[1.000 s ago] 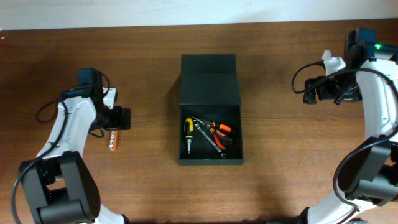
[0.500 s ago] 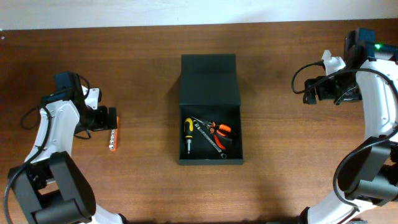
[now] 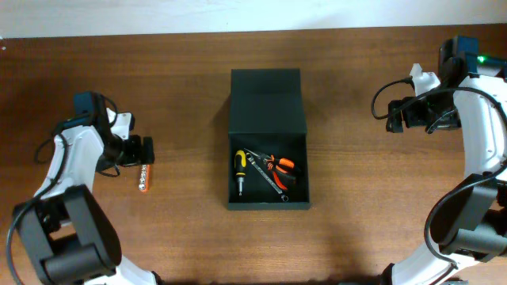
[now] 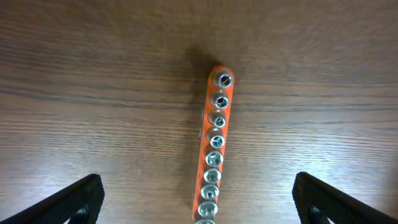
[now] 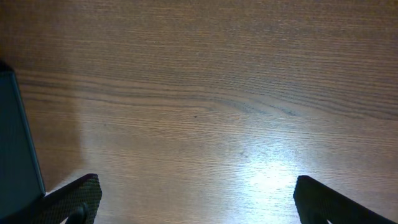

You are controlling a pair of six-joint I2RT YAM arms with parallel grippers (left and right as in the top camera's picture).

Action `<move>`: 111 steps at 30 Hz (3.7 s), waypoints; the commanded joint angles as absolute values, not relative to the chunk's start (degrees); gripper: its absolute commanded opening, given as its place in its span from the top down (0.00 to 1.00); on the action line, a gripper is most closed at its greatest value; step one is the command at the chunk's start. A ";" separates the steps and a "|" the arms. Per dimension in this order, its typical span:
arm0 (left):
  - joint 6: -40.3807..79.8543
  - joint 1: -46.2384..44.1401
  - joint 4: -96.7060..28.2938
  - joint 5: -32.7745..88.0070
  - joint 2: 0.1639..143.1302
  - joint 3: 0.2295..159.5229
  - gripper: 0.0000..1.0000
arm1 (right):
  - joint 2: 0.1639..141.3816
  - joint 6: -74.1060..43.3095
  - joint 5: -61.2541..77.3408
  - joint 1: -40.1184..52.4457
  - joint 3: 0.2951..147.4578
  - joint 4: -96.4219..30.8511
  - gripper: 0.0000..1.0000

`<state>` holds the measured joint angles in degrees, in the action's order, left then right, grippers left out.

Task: Pack container
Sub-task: 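Lower the left gripper toward the orange socket rail, then lower further and close the left gripper on the socket rail's end, then lift the socket rail and carry it over the black box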

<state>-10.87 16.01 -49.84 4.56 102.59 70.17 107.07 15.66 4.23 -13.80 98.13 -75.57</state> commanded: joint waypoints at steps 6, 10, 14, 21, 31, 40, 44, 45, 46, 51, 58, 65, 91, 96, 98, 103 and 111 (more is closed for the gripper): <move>-8.40 12.27 -49.47 -0.10 108.05 69.97 0.01 | 107.15 16.25 4.95 -13.93 98.13 -75.55 0.01; -8.12 11.11 -48.99 -1.39 108.31 69.97 0.01 | 107.15 16.23 4.95 -13.93 98.13 -75.55 0.01; -7.33 10.85 -48.31 -1.48 108.31 69.97 0.01 | 107.15 16.25 4.95 -13.93 98.13 -75.55 0.01; -7.40 10.92 -47.53 -1.28 108.92 69.58 0.01 | 107.15 16.25 4.95 -13.93 98.13 -75.55 0.01; -7.40 10.92 -45.10 -0.64 109.82 66.74 0.01 | 107.15 16.25 4.95 -13.93 98.13 -75.57 0.01; -7.40 10.92 -44.42 -0.62 109.82 66.72 0.01 | 107.15 16.25 4.95 -13.93 98.13 -75.55 0.01; -7.38 10.92 -43.99 -0.62 109.84 66.72 0.01 | 107.15 16.25 4.95 -13.93 98.13 -75.55 0.01; -7.38 10.92 -43.90 -0.62 109.84 66.72 0.01 | 107.15 16.25 4.95 -13.93 98.13 -75.55 0.01; -7.38 10.92 -43.77 -0.62 109.82 66.72 0.01 | 107.15 16.25 4.95 -13.93 98.13 -75.55 0.01; -7.38 10.90 -43.27 -0.62 109.84 66.72 0.01 | 107.15 16.25 4.95 -13.93 98.13 -75.55 0.01; -7.38 10.92 -43.27 -0.64 109.84 66.72 0.15 | 107.15 16.25 4.95 -13.93 98.13 -75.55 0.01; -7.38 10.92 -43.18 -0.64 109.84 66.72 0.43 | 107.15 16.25 4.95 -13.93 98.13 -75.55 0.01; -7.38 10.92 -42.44 -0.69 109.84 66.46 0.76 | 107.15 16.25 4.95 -13.93 98.13 -75.55 0.01; -7.35 10.92 -42.41 -0.69 109.84 66.46 0.82 | 107.15 16.25 4.95 -13.93 98.13 -75.57 0.01; -7.35 10.92 -42.19 -0.67 109.84 66.46 0.84 | 107.15 16.25 4.95 -13.93 98.13 -75.55 0.01; -5.61 10.90 -41.76 -0.60 109.84 66.46 0.93 | 107.15 16.25 4.95 -13.93 98.13 -75.55 0.01; -5.23 10.76 -46.26 3.25 109.12 74.81 0.98 | 107.15 16.25 4.95 -13.93 98.13 -75.55 0.01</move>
